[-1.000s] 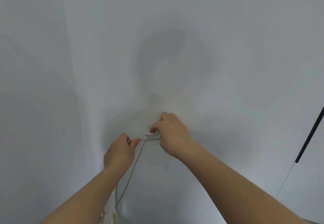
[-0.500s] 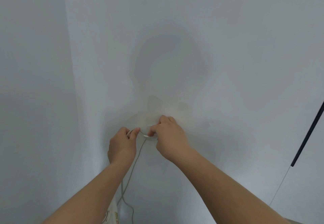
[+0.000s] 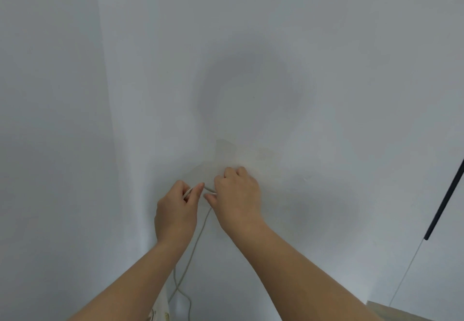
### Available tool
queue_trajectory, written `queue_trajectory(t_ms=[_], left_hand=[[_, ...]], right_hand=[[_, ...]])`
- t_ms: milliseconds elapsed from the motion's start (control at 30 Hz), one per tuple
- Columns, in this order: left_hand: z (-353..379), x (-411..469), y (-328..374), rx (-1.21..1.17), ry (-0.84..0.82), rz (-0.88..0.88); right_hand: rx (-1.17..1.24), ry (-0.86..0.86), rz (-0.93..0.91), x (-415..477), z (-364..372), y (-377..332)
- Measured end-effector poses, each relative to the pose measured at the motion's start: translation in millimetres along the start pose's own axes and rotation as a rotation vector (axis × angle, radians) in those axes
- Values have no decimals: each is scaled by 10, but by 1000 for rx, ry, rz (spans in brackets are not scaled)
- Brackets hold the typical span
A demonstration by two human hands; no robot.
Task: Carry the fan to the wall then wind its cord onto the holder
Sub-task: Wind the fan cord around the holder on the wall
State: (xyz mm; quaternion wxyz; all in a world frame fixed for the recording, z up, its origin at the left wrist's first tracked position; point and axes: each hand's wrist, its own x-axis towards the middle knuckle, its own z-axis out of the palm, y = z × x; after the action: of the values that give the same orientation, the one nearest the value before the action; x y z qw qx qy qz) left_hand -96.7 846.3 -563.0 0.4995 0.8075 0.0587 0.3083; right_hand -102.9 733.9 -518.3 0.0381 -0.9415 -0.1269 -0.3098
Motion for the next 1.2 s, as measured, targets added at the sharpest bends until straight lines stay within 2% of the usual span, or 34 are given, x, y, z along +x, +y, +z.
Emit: queue_trajectory(t_ms=[133, 267, 433, 567, 833, 1067, 1200], left_hand=[[-55, -26, 13, -50, 16, -27], [-87, -22, -11, -78, 10, -55], [-70, -63, -12, -62, -32, -47], [-43, -131, -17, -20, -99, -25], [38, -126, -180, -9, -282, 23], [-23, -122, -289, -78, -502, -76], [-19, -172, -275, -42, -571, -21]], right_hand=[[5, 129, 36, 74, 81, -10], [-20, 114, 93, 97, 67, -9], [92, 210, 102, 88, 36, 129], [147, 149, 68, 77, -18, 261], [432, 124, -17, -30, -18, 474], [343, -7, -156, 39, -85, 682], [348, -41, -152, 16, -145, 712]])
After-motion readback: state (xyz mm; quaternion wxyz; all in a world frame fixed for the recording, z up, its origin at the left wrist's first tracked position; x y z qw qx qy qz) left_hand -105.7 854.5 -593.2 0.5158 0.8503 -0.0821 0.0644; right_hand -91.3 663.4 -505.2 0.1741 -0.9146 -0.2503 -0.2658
